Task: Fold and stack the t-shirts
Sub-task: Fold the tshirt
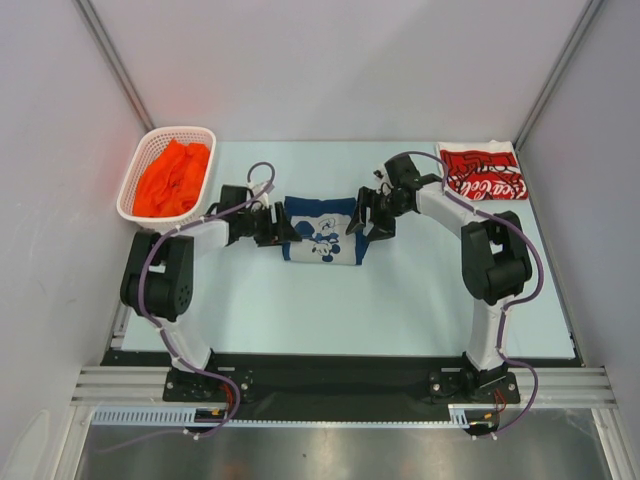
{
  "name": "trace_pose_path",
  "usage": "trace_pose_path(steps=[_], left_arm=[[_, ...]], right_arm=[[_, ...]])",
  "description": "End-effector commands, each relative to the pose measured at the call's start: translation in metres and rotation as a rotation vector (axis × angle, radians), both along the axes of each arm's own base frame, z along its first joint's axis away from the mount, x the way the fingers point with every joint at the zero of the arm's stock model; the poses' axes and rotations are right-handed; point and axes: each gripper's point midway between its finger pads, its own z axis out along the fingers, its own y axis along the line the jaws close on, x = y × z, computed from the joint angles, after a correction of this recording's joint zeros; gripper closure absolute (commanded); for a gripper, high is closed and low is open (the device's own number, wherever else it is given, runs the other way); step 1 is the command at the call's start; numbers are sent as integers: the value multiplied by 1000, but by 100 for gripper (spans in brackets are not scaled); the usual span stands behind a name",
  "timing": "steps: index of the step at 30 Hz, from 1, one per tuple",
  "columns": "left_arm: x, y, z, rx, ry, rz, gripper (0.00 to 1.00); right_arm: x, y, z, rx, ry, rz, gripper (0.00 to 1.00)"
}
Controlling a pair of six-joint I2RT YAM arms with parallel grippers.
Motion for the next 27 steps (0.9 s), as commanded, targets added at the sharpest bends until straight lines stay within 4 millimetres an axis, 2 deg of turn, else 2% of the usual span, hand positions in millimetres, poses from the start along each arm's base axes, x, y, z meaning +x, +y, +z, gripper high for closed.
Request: trace_pose_path(steps=[1, 10, 14, 17, 21, 25, 27], left_arm=[[-10, -6, 21, -40, -73, -49, 31], [-32, -3, 16, -36, -2, -45, 38], [-37, -2, 11, -34, 46, -39, 46], [-42, -1, 10, -33, 76, -34, 47], [-49, 0, 6, -18, 112, -48, 49], [-56, 0, 2, -17, 157, -57, 61], [-62, 1, -3, -16, 199, -60, 69]], right_arm=[[8, 8, 10, 35, -34, 16, 29], [3, 13, 7, 38, -29, 24, 30], [0, 15, 2, 26, -18, 16, 31], [-1, 13, -1, 3, -20, 5, 32], [-3, -1, -8, -75, -30, -15, 32], [-10, -11, -18, -130, -21, -7, 34], [-10, -12, -15, -127, -36, -13, 35]])
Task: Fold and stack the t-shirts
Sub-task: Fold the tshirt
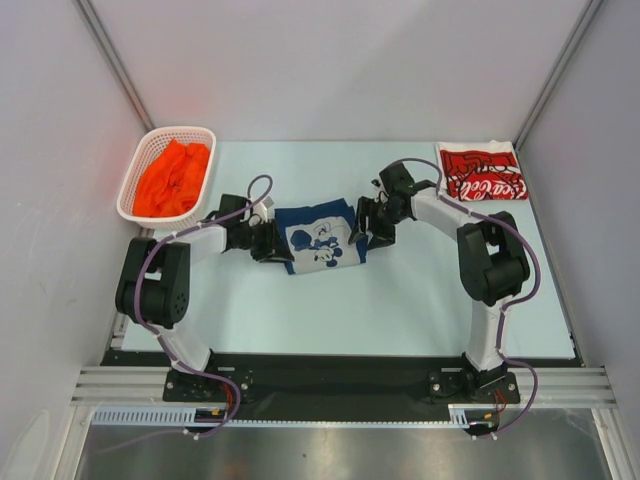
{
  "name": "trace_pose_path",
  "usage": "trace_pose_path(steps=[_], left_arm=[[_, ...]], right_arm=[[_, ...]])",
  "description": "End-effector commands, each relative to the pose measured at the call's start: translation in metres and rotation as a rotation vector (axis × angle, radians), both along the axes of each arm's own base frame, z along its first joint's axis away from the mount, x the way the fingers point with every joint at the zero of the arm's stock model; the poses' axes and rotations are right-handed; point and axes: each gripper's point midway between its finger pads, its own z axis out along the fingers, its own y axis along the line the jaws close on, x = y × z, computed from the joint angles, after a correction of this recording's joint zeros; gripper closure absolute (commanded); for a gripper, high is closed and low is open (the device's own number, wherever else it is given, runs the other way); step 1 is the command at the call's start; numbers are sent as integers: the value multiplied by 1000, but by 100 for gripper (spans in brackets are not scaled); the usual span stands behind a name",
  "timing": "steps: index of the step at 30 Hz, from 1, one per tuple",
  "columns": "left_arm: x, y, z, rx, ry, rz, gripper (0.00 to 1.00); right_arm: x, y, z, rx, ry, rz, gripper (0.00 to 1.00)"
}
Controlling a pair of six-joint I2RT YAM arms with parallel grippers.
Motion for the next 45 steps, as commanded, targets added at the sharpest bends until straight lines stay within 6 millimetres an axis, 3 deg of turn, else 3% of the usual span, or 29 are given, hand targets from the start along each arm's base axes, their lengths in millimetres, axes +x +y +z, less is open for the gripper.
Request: trace_pose_path(steps=[1, 2, 3, 7, 9, 10, 12, 14, 17, 22, 24, 28, 29, 30, 31, 34, 37, 41, 43, 45], left_arm=[[-10, -4, 7, -20, 43, -41, 73], [-13, -3, 2, -12, 72, -40, 85], [-14, 1, -6, 22, 108, -29, 90], [-20, 8, -25, 83, 186, -15, 94], [-20, 12, -26, 112, 191, -9, 90], [-19, 16, -28, 138, 186, 5, 79], [-18, 20, -25, 159, 172, 16, 70], [-11, 23, -14, 178, 129, 34, 55], [-6, 33, 7, 240, 83, 67, 46], [6, 47, 52, 289, -9, 138, 46], [15, 39, 75, 241, -61, 152, 51], [31, 16, 92, 86, -103, 144, 64], [32, 8, 90, 34, -72, 146, 68], [34, -1, 75, -1, -19, 131, 72], [36, -13, 78, -73, -24, 99, 80], [36, -22, 50, -86, 52, 115, 85], [24, -14, 19, -27, 131, 144, 90], [0, 13, -31, 138, 233, 184, 91], [-4, 22, -42, 191, 250, 191, 93], [2, 31, -40, 242, 203, 196, 92]], right_arm=[[-1, -7, 8, -33, -41, -2, 35], [0, -7, 10, -29, -46, -4, 36], [0, -5, 11, -21, -45, -7, 37], [5, 1, 18, -1, -53, -2, 39], [8, 5, 22, 2, -61, 7, 38], [9, 7, 23, 4, -63, 12, 38], [13, 11, 29, 12, -73, 18, 37], [13, 17, 31, 18, -76, 29, 37], [16, 27, 41, 45, -90, 53, 37], [18, 50, 49, 127, -83, 106, 45], [17, 61, 44, 171, -52, 121, 49], [21, 73, 34, 229, -7, 109, 59], [22, 75, 25, 230, 6, 107, 61], [24, 76, 24, 241, 7, 106, 65], [25, 76, 21, 245, 18, 100, 68], [27, 67, 6, 236, 41, 84, 78], [20, 54, -8, 227, 74, 69, 80], [15, 32, -30, 197, 95, 38, 81], [12, 25, -42, 175, 113, 35, 81], [11, 21, -46, 141, 106, 44, 82]])
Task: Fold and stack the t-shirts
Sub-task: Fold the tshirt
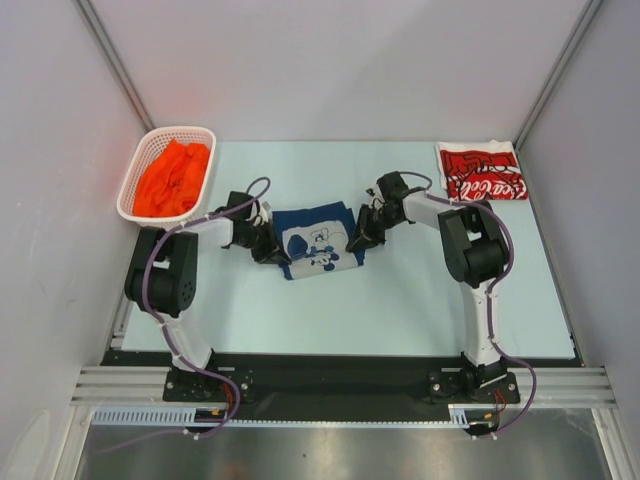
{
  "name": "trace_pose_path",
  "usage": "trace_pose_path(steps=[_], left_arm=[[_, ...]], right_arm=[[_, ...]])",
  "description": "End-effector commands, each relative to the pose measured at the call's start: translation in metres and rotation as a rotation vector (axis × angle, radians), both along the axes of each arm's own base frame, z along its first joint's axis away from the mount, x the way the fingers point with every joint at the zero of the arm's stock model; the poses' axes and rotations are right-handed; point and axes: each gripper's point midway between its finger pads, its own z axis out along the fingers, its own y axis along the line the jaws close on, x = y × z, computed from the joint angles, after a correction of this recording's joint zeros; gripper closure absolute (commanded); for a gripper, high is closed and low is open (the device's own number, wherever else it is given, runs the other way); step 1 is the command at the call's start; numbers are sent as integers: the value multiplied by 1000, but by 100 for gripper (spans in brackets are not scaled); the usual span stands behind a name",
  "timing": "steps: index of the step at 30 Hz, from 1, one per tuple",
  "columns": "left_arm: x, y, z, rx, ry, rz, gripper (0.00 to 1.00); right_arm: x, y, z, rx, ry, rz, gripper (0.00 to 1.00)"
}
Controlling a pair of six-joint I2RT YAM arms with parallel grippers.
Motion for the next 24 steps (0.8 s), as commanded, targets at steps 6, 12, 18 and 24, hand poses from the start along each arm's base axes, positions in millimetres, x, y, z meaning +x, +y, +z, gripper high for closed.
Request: trace_pose_path(steps=[6, 12, 18, 24], left_arm=[[20, 27, 41, 250, -177, -62, 63], [1, -14, 97, 355, -363, -193, 46], [-21, -81, 123, 561, -790, -393, 36], [-22, -126, 96, 677, -913, -562, 28]], right_arm=[[7, -17, 50, -39, -150, 13, 78], [-12, -53, 84, -54, -181, -50, 52], [-21, -94, 94, -48, -152, -159, 37], [-22, -108, 105, -89, -187, -174, 26]])
